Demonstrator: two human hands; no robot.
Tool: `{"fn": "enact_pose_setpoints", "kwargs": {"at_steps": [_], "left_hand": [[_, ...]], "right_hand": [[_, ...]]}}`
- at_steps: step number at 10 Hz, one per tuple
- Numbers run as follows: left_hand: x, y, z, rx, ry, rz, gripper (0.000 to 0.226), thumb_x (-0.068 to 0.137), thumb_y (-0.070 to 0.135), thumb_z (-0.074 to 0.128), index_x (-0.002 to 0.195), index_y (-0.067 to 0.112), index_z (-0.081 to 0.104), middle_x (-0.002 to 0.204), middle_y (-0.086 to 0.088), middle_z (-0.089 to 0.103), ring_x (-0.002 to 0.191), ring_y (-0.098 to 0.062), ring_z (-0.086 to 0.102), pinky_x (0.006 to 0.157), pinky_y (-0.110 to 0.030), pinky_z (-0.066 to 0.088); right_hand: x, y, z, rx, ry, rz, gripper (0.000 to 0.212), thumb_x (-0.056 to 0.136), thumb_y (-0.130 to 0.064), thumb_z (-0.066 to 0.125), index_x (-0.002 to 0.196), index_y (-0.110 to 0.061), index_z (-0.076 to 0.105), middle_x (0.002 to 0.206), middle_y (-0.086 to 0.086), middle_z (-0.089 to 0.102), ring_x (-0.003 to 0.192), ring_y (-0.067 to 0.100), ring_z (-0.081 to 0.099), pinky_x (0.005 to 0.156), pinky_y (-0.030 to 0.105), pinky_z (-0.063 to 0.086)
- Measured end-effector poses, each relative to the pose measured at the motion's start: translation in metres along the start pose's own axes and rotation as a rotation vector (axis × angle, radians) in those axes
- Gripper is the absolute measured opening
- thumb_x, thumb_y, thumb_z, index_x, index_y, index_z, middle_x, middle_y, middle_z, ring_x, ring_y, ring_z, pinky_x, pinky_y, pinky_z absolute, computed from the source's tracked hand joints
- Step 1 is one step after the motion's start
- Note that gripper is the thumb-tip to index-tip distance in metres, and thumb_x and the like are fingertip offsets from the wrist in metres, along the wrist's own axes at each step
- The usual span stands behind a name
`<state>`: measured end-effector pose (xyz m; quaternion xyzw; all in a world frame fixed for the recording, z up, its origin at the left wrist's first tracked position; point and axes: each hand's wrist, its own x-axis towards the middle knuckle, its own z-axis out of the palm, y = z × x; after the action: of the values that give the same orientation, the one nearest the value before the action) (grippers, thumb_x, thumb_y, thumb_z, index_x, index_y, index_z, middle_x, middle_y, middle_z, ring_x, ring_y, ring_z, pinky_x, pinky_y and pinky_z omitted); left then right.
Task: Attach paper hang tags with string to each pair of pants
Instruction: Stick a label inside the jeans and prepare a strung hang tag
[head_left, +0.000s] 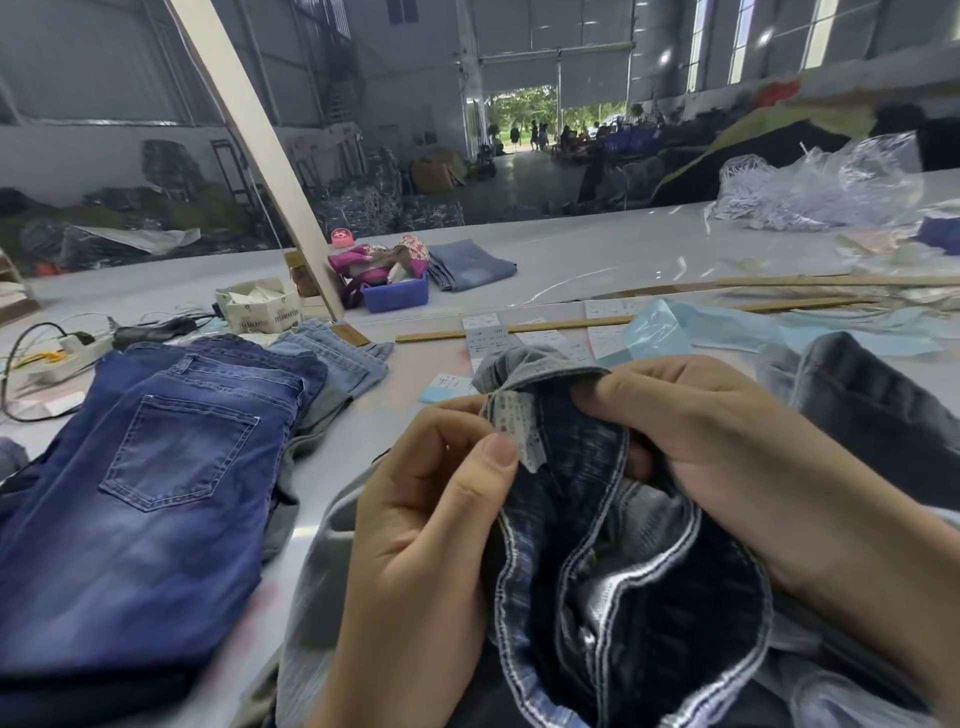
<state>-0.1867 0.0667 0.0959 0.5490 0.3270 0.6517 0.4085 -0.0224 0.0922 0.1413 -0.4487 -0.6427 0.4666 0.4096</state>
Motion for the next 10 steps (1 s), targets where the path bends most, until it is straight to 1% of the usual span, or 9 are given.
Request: {"fn": "enact_pose_setpoints", "kwargs": {"at_steps": [2, 3, 4, 5, 6, 7, 8, 9, 10], "left_hand": [[0.001, 0.0, 0.001, 0.047, -0.03, 0.074, 0.015, 0.076, 0.036, 0.069, 0.091, 0.031, 0.07, 0.096, -0.002, 0.067, 0.093, -0.016, 0.061, 0.082, -0.033, 0.047], [0.004, 0.002, 0.002, 0.087, -0.077, 0.086, 0.023, 0.076, 0.035, 0.068, 0.099, 0.033, 0.071, 0.106, -0.004, 0.069, 0.101, -0.017, 0.062, 0.088, -0.034, 0.047], [0.003, 0.001, 0.003, 0.038, -0.047, 0.108, 0.024, 0.072, 0.028, 0.069, 0.095, 0.028, 0.074, 0.103, -0.015, 0.066, 0.088, -0.021, 0.06, 0.08, -0.03, 0.046], [0.0, 0.002, 0.006, 0.055, -0.002, 0.158, 0.019, 0.069, 0.027, 0.072, 0.087, 0.028, 0.076, 0.101, -0.003, 0.065, 0.078, -0.019, 0.057, 0.07, -0.023, 0.045], [0.0, 0.003, 0.006, 0.15, 0.062, 0.192, 0.017, 0.067, 0.031, 0.075, 0.084, 0.029, 0.076, 0.101, 0.001, 0.065, 0.068, -0.02, 0.055, 0.061, -0.024, 0.044], [0.0, 0.002, 0.006, 0.245, 0.134, 0.232, 0.009, 0.068, 0.032, 0.071, 0.076, 0.028, 0.071, 0.098, 0.002, 0.065, 0.062, -0.014, 0.054, 0.057, -0.02, 0.042], [-0.001, 0.001, 0.006, 0.193, 0.184, 0.192, 0.009, 0.067, 0.034, 0.07, 0.07, 0.026, 0.066, 0.093, 0.01, 0.065, 0.063, -0.01, 0.051, 0.057, -0.015, 0.041], [0.0, 0.001, 0.004, 0.082, 0.185, 0.128, 0.016, 0.068, 0.035, 0.07, 0.065, 0.02, 0.064, 0.088, 0.009, 0.065, 0.071, -0.011, 0.056, 0.067, -0.022, 0.046], [0.002, -0.001, 0.001, 0.013, 0.15, 0.048, 0.021, 0.069, 0.034, 0.07, 0.061, 0.016, 0.066, 0.093, 0.002, 0.066, 0.083, -0.016, 0.061, 0.081, -0.038, 0.044]], "right_hand": [[0.002, 0.003, 0.001, 0.027, -0.028, -0.012, 0.031, 0.076, -0.043, 0.061, 0.062, -0.015, 0.06, 0.058, 0.01, 0.042, 0.054, 0.028, 0.034, 0.052, 0.041, 0.028], [0.002, 0.004, 0.003, 0.067, -0.078, -0.038, 0.04, 0.076, -0.047, 0.069, 0.08, -0.007, 0.074, 0.072, 0.011, 0.07, 0.062, 0.037, 0.064, 0.068, 0.051, 0.052], [0.001, 0.001, 0.006, 0.05, -0.058, -0.057, 0.041, 0.074, -0.05, 0.071, 0.086, -0.012, 0.078, 0.082, 0.018, 0.075, 0.08, 0.039, 0.072, 0.084, 0.06, 0.053], [0.002, 0.001, 0.007, 0.01, -0.016, -0.049, 0.048, 0.073, -0.054, 0.071, 0.087, -0.008, 0.076, 0.081, 0.023, 0.073, 0.075, 0.038, 0.071, 0.078, 0.062, 0.053], [0.002, -0.002, 0.011, -0.041, 0.017, -0.033, 0.061, 0.068, -0.06, 0.071, 0.088, -0.003, 0.073, 0.086, 0.031, 0.068, 0.072, 0.047, 0.065, 0.076, 0.064, 0.051], [0.004, -0.004, 0.016, -0.037, 0.021, -0.004, 0.068, 0.066, -0.058, 0.072, 0.092, 0.005, 0.068, 0.097, 0.041, 0.06, 0.072, 0.054, 0.06, 0.077, 0.069, 0.048], [0.005, -0.005, 0.017, -0.056, 0.028, 0.012, 0.067, 0.069, -0.055, 0.072, 0.091, 0.008, 0.065, 0.097, 0.043, 0.058, 0.066, 0.037, 0.06, 0.073, 0.066, 0.048], [0.004, -0.005, 0.017, -0.068, 0.029, 0.034, 0.071, 0.068, -0.055, 0.071, 0.096, 0.009, 0.064, 0.099, 0.042, 0.06, 0.081, 0.057, 0.062, 0.078, 0.069, 0.049], [0.005, -0.006, 0.017, -0.06, 0.023, 0.039, 0.072, 0.068, -0.054, 0.07, 0.099, 0.01, 0.062, 0.102, 0.043, 0.058, 0.092, 0.063, 0.053, 0.081, 0.071, 0.046]]}}
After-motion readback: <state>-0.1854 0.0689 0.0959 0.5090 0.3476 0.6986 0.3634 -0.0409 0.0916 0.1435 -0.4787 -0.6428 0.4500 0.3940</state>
